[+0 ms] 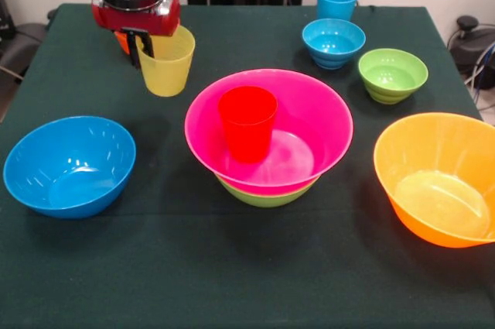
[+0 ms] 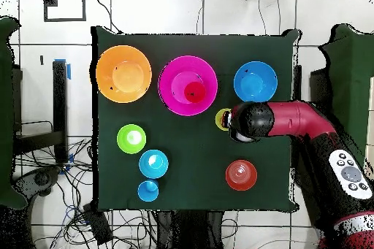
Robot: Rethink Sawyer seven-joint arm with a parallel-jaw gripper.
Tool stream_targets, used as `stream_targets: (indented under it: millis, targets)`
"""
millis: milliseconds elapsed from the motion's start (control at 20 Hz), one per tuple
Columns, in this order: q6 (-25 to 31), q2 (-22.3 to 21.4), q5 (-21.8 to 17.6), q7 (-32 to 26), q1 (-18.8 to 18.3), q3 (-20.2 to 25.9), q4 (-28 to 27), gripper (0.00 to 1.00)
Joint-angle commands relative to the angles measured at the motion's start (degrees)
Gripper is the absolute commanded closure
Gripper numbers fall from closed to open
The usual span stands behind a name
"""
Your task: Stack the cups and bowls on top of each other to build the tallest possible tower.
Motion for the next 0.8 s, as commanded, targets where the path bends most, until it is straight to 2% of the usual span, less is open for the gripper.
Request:
stream_targets:
  millis: [50, 350, 500, 800]
  targets:
    - [4.7, -3.9, 1.0, -7.3, 3.4, 1.6, 2.7, 1.00]
    - [7.6, -7.8, 4.5, -7.7, 3.6, 2.3, 4.4, 1.00]
    - [6.4, -8.4, 6.1, -6.9, 3.9, 2.8, 4.7, 1.00]
    - [5.4, -9.3, 8.3, -2.3, 7.5, 1.8, 4.1, 1.00]
